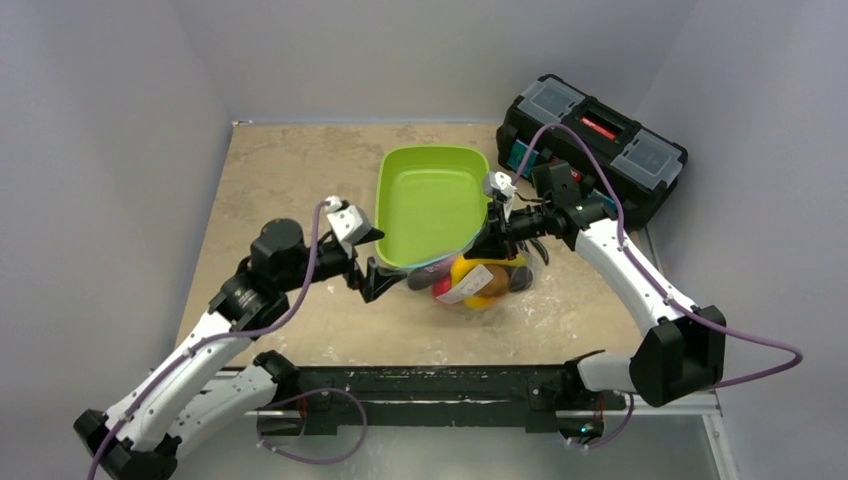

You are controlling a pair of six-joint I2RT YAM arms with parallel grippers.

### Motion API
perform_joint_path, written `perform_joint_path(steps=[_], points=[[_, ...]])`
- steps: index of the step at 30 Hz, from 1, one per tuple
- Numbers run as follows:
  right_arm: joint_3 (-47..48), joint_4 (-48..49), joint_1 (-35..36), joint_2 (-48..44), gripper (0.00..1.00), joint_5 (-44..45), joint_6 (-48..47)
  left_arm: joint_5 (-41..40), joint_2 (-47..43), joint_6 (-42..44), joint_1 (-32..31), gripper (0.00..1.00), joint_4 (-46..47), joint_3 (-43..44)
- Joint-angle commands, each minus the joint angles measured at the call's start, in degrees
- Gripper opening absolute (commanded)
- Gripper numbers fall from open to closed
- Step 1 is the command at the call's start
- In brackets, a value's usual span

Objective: Open the zip-top bag and remove the fake food
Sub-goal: Pick up the zipper food storage bag at the center of the board.

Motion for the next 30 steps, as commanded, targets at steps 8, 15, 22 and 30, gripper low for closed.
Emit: perform_joint_path(steps=[8,15,22,30], points=[[0.96,-3.20,-0.33,-0.19,0.00,-4.09,-5.93,-5.21,-10.58,20.35,-0.18,0.95,1.49,-16.40],[0.79,-3.20,-0.42,-0.35,0.00,-3.70,-6.16,-5.52,-7.01,20.03,-0.18,0.84,7.16,-18.85],[0.19,-2.80,-0.68,-0.88,0.00,-3.57,-6.07,0.16,1.61,16.44,-0.14,0.53,11.14,-16.54],[-0.18,-2.41,-0.77,-0.95,0.00,-3.37,-5.90,1.32,2.76,13.78,-0.16,0.44,15.05,-16.34]])
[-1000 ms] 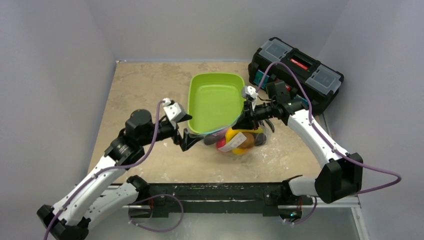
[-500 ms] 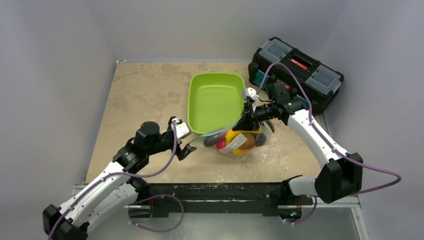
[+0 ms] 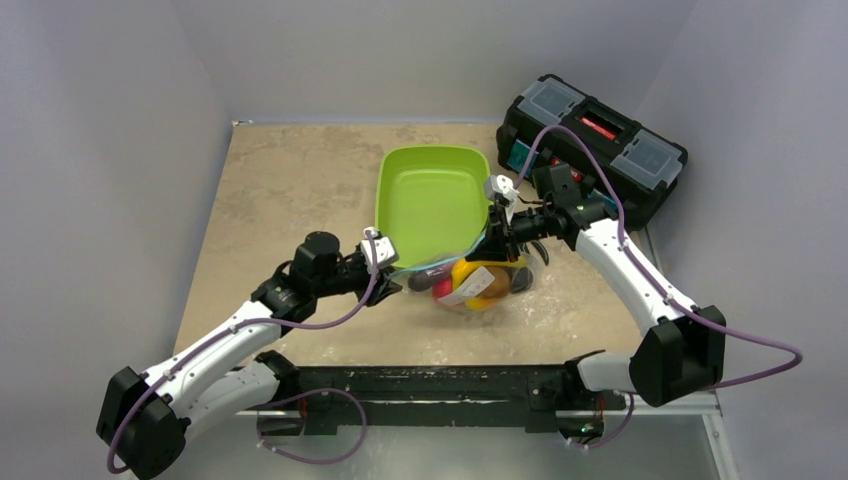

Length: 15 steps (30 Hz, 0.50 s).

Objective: Open the zip-top bag and remove the fake food
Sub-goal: Pick up the zipper food storage bag at the center of the board.

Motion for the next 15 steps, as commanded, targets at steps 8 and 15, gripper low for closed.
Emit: perform_joint_path(steps=[8,15], points=[[-0.07,0.83,-0.31,-0.75,0.00,-1.85,-0.52,4.62,-0.05,-3.56,0.06,0.27,8.61,3.08],[-0.16,1.06,-0.35,-0.77,0.00,-0.96,-0.23,6.67,-1.31,-3.01,0.02,0.00,7.35,4.81]])
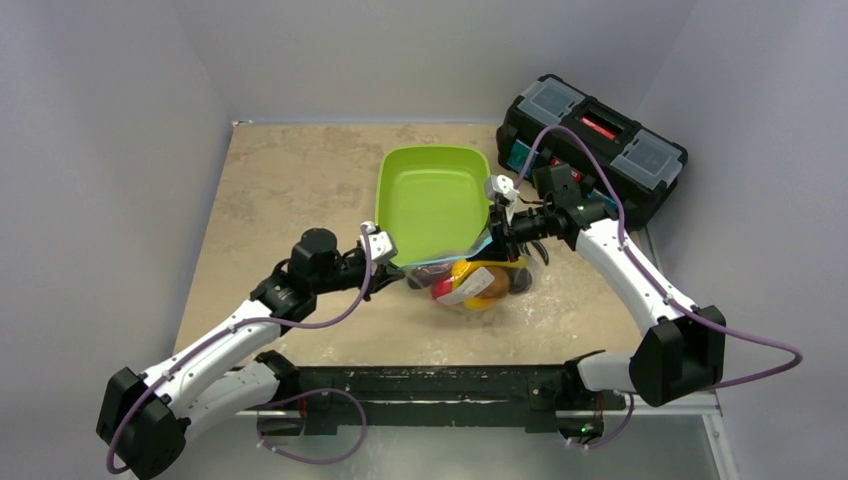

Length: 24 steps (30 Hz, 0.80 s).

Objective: Open the zip-top bag and remove the fake food
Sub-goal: Pick up the zipper food storage bag at the center of the board.

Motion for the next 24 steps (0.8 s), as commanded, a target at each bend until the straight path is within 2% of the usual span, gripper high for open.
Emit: perform_joint_path(steps=[1,3,6,9,12,15,18,24], points=[[-0.02,1.38,-0.32,-0.92,0.00,-0.47,0.30,3.47,-1.58,0.07,0.06,0.00,1.16,4.52],[0.52,1.65,-0.46,-1.40,0.04,0.70,1.37,4.00,-1.67,-0.05,0.05,0.00,-3.45,7.45],[3.40,-1.66,-1.36,-2.02,0.33,2.92,-0.48,5.41,-0.91,-0.11,0.06,0.00,-10.49,13.64],[8.60,-8.97,-3.46,-1.85,0.58,3.70,-5.45,7.65,1.06,-0.28,0.01,0.00,-15.58,19.98],[13.22,-17.21,-3.80,-1.50,0.75,3.28,-10.48,10.63,4.40,-2.34,0.00,0.00,-17.90,24.59],[16.56,-24.18,-3.83,-1.84,0.85,2.96,-15.81,12.83,9.51,-4.42,0.03,0.00,-21.98,29.71],[19.83,-27.88,-3.78,-2.13,0.88,2.67,-17.36,14.23,13.07,-6.10,0.02,0.00,-25.49,33.88],[23.70,-32.25,-3.71,-1.13,0.95,0.00,-19.16,16.67,18.04,-13.83,-0.09,0.00,-26.13,38.08]])
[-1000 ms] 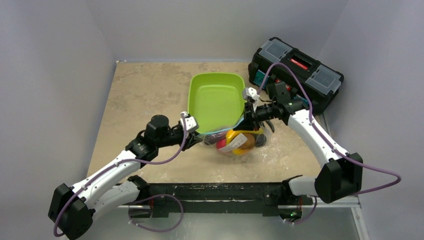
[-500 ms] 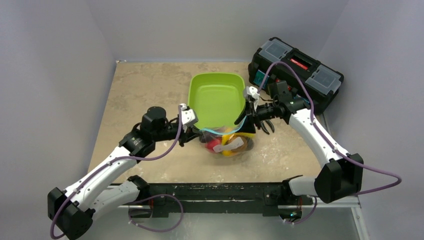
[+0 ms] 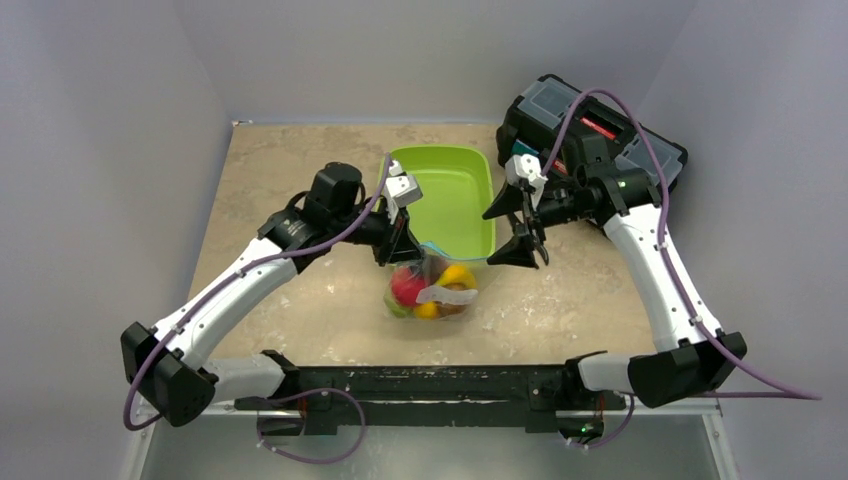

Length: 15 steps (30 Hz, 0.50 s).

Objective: Open the zip-top bag and remove the fake food
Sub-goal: Pick up the zipper food storage bag at the center of the board.

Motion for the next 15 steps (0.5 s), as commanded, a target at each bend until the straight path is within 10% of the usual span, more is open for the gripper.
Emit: perform_joint_path(steps=[1,15], points=[[2.98,-5.55,0.34,-0.37,0.96,-3.45,-2.77,5.25,2.32,-8.35,-0.23,0.00,0.76,5.23],[0.84,4.47,10.95,3.01,0.82,5.73,4.77,1.85,10.06,-13.96,-3.75,0.00,-9.09,16.66]])
